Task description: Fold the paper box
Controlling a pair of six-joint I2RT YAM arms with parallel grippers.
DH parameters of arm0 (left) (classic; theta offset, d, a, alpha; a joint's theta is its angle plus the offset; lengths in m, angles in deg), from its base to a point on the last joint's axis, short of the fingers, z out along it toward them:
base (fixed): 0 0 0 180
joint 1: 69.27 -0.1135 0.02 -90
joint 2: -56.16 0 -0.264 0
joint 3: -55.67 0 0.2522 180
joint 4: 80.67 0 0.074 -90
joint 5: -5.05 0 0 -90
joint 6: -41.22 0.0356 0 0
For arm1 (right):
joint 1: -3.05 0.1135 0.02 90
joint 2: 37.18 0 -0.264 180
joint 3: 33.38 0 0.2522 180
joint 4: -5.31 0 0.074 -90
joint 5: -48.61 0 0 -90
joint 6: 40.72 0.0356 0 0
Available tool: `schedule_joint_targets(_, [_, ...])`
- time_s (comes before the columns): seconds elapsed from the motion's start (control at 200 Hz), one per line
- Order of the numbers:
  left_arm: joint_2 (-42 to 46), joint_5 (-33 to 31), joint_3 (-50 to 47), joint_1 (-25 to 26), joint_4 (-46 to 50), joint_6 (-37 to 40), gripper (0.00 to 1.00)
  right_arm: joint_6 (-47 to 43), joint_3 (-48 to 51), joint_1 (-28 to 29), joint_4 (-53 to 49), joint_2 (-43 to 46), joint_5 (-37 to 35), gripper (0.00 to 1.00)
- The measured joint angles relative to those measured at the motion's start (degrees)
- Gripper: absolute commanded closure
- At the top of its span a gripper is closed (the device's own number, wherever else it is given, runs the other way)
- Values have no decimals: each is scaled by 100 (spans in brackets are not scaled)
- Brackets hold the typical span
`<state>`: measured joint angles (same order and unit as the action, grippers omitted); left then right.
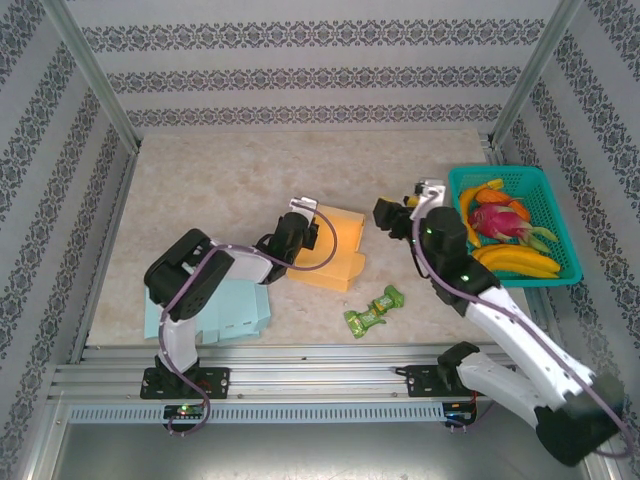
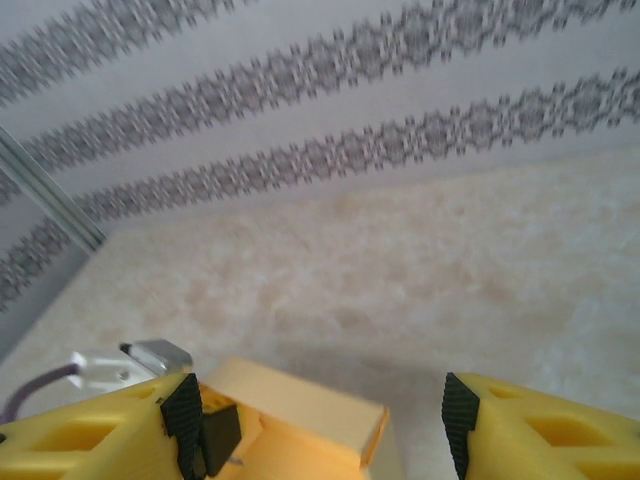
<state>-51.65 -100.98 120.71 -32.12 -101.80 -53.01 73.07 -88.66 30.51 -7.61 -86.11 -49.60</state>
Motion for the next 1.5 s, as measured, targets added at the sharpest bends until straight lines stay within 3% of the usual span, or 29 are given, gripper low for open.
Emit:
schedule_joint_targets(0.25, [1370, 514, 1342, 2, 2535, 1204, 100, -192, 487, -37, -769, 1569, -9, 27])
schedule_joint_targets(0.43, [2216, 957, 1751, 70, 3713, 3193, 100, -273, 1342, -74, -944, 2557, -20, 25])
schedule_joint_targets(0.624, [1976, 1329, 2898, 181, 6026, 5421, 100, -184, 1770, -76, -894, 3027, -24, 25])
schedule_joint_targets(0.844, [1080, 673, 4098, 643, 7997, 7755, 100, -142, 1799, -111, -879, 3056, -179, 24])
schedule_joint_targets(1.154, [-157, 485, 4419, 1132, 8461, 9908, 100, -149, 1958, -149, -992, 3928, -752, 25])
schedule_joint_targets(1.254, [-330, 501, 4419, 1213, 8443, 10268, 100, -146, 1969, -149, -1043, 4094, -914, 25])
schedule_joint_targets(1.354, [-549, 505, 4422, 1281, 8352, 10480, 93, -149, 1971, -151, -1058, 4127, -1003, 25])
schedule_joint_targets(1.504, [-964, 529, 4487, 1342, 8279, 10581, 95, -149, 1998, -149, -1137, 4120, -1067, 25])
